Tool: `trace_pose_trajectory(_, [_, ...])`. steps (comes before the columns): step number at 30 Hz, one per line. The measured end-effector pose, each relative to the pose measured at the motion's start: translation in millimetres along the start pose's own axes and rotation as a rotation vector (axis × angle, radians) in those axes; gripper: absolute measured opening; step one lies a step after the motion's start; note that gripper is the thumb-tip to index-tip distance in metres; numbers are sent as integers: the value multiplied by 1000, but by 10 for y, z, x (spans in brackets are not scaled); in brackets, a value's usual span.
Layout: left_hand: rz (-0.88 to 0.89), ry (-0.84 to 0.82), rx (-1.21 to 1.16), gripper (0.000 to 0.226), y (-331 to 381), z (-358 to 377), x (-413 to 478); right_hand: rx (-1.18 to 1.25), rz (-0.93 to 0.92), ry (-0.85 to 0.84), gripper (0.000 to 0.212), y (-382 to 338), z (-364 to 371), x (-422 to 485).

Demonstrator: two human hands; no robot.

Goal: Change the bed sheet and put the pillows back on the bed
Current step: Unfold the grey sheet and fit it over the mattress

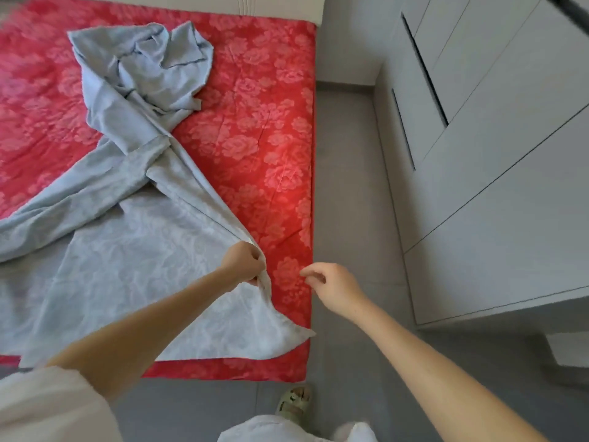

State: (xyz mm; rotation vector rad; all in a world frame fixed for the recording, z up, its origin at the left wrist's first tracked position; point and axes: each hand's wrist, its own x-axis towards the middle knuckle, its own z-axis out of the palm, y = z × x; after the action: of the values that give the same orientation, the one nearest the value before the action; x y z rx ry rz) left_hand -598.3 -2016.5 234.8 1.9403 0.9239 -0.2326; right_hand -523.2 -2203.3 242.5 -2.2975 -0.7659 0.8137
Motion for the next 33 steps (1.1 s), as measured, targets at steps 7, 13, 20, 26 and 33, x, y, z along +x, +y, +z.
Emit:
trace_pose_trajectory(7, [62,172,217,22,81,107,-260,-261,-498,-140,31,-251,-215,979])
trace_pose_trajectory(13, [-14,345,342,19,422,343,-577,-515,-1134,-181,45,-490,-220,1518])
trace_pose_trajectory(20, [-157,322,494,23,1011,309,-1042,-480,-1497,-341,41,-847,-391,1845])
trace_pose_trajectory(26, [-187,304,496,18,1181,545,-1443,-593,-1673,-402,15,-1262,-282,2080])
trace_pose_trajectory(33, [-383,894,546,33,805,22,-2055,-348,-1481,-263,13,-1862,-666,2032])
